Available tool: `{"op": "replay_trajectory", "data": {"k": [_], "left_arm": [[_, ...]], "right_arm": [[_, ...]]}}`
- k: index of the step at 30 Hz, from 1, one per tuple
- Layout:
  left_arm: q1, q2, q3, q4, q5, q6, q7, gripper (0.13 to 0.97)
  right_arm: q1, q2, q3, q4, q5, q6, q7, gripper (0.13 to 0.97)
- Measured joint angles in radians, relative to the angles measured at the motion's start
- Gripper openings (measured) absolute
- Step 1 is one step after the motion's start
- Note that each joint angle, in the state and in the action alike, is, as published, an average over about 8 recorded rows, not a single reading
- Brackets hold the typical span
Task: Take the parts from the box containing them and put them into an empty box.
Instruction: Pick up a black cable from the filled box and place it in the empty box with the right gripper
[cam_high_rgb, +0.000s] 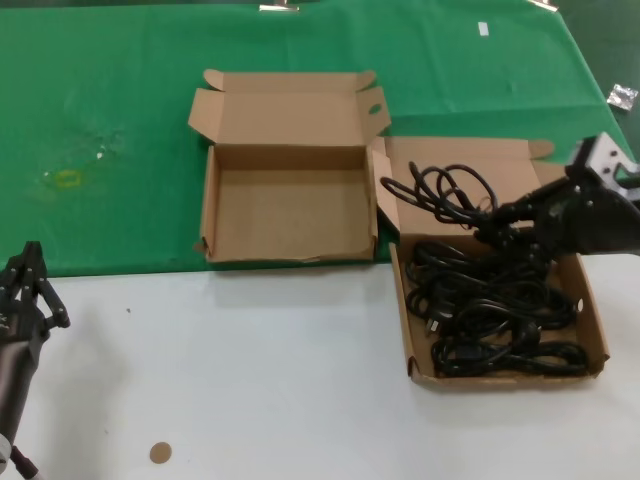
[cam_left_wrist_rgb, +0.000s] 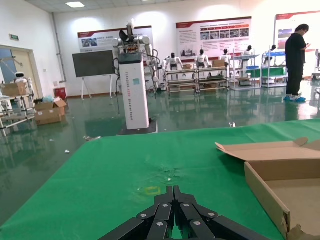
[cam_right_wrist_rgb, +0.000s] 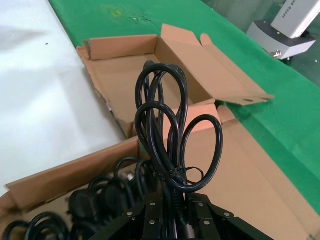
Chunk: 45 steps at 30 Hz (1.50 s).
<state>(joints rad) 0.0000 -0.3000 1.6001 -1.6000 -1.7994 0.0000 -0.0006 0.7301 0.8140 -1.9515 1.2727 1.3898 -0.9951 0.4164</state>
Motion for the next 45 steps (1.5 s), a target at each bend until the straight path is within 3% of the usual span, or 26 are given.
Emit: {"op": "replay_trajectory", "data": {"k": [24, 45], "left_arm": [[0.000, 0.000, 0.000, 0.000, 0.000, 0.000, 0.000, 0.152], [0.000, 0.000, 0.000, 0.000, 0.000, 0.000, 0.000, 0.152]], "right_arm": [[0.260, -0.260, -0.103, -0.337, -0.055, 0.008, -0.167, 0.224], [0.442, -0.475, -0.135, -0.683, -0.051, 0.065, -0.319, 0.224]]}}
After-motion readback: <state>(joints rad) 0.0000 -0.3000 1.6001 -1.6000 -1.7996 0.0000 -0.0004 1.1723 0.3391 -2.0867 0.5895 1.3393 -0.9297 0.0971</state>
